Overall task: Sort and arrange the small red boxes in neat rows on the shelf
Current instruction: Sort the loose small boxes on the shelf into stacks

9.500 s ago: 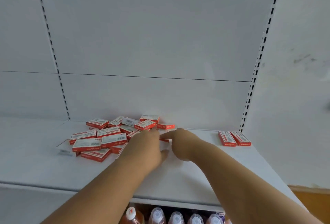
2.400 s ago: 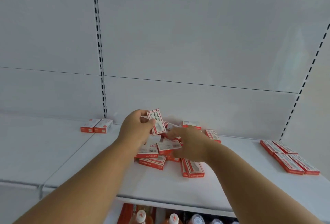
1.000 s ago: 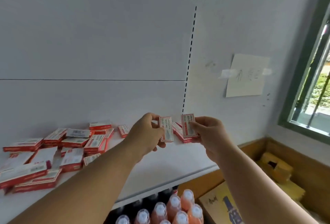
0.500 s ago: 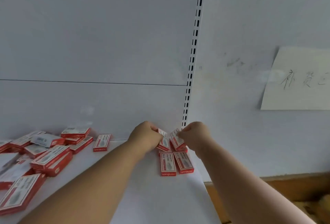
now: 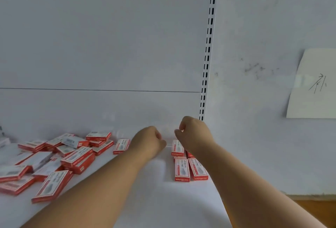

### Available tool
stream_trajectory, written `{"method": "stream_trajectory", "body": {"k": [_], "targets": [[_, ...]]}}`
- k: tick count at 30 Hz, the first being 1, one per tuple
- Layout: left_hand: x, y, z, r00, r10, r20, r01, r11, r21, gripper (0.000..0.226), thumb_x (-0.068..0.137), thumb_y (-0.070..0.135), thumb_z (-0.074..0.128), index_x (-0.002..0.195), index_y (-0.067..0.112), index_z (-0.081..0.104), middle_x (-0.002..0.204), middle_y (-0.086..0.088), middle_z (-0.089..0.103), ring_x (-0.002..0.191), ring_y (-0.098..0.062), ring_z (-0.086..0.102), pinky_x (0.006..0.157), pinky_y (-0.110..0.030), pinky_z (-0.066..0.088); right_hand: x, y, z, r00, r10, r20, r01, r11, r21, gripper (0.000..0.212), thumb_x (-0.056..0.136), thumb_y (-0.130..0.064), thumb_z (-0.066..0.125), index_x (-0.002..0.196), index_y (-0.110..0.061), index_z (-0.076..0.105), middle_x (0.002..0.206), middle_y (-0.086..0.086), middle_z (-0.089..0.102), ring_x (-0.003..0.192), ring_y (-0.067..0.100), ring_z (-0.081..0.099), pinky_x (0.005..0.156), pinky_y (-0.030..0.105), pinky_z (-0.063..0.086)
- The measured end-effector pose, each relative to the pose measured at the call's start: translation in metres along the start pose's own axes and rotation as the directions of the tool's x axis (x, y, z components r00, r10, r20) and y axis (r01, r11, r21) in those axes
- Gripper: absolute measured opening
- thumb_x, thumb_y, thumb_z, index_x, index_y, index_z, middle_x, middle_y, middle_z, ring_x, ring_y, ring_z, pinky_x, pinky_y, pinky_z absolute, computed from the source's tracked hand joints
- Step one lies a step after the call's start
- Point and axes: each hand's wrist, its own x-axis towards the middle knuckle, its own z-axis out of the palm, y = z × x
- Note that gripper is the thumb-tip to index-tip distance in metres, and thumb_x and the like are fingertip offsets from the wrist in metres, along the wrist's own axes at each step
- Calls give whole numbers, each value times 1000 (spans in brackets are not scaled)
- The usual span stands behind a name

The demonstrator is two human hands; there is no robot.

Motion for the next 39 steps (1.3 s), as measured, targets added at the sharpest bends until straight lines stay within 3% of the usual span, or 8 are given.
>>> {"method": "stream_trajectory", "body": {"k": [6, 14, 19, 24, 27, 30, 36, 39], "targets": [[-22, -62, -62, 996, 13, -88, -6, 996, 88, 13, 83, 29, 61, 96, 30, 58, 93, 9, 62, 83, -15, 60, 66, -26, 45, -5, -85, 32, 991, -130, -5, 130, 987, 90, 15, 87, -31, 57, 93, -18, 60, 91, -2, 65, 85, 20, 58, 68, 27, 45], [-36, -166, -148, 993, 43, -105, -35, 996, 81, 14, 82, 23, 63, 95, 30, 60, 94, 8, 64, 89, -16, 60, 78, -33, 52, -28, -193, 95, 987, -138, 82, 129, 986, 106, 9, 89, -26, 58, 92, -19, 62, 90, -2, 65, 83, 20, 61, 68, 28, 50], [-34, -220, -177, 995, 96, -34, -90, 986, 139, 20, 87, 20, 62, 106, 28, 65, 102, 7, 65, 94, -16, 61, 85, -37, 54, -46, -232, 124, 974, -7, 226, 26, 996, -80, 24, 91, -36, 55, 106, -17, 59, 100, 2, 66, 87, 21, 64, 75, 34, 55], [-32, -228, -175, 981, 170, 91, -181, 975, 132, 22, 93, 24, 61, 114, 26, 69, 111, 5, 68, 97, -15, 63, 89, -35, 55, -58, -246, 135, 945, 168, 281, -158, 986, -59, 40, 89, -44, 59, 117, -17, 52, 100, 1, 65, 85, 20, 65, 71, 32, 55], [-29, -223, -171, 972, 185, 142, -201, 974, 106, 22, 95, 26, 56, 113, 26, 70, 111, 4, 69, 94, -16, 63, 86, -34, 54, -56, -241, 136, 928, 271, 257, -300, 951, 80, 45, 87, -27, 66, 126, -13, 49, 106, 7, 65, 89, 22, 65, 72, 34, 55], [-31, -219, -168, 966, 187, 180, -199, 979, 52, 25, 97, 27, 53, 117, 26, 68, 115, 4, 69, 98, -17, 63, 87, -34, 53, -59, -233, 133, 874, 378, 306, -481, 769, 422, 45, 84, -9, 68, 126, -12, 53, 91, 12, 68, 71, 21, 62, 57, 30, 48], [-37, -213, -173, 998, 28, 61, 1, 902, -432, 35, 95, 35, 61, 128, 29, 51, 126, 4, 66, 95, -13, 69, 63, -22, 56, -76, -242, 120, 969, 132, 211, -247, 604, 758, 27, 86, -6, 70, 111, -10, 62, 81, 5, 70, 65, 16, 57, 60, 30, 48], [-46, -215, -179, 1000, -8, -20, -3, 866, -500, 33, 94, 30, 63, 127, 28, 54, 123, 4, 68, 92, -12, 71, 70, -22, 58, -83, -249, 111, 980, 84, 178, -183, 721, 668, 26, 85, -25, 73, 106, -15, 61, 84, 0, 71, 69, 16, 62, 61, 30, 51]]}}
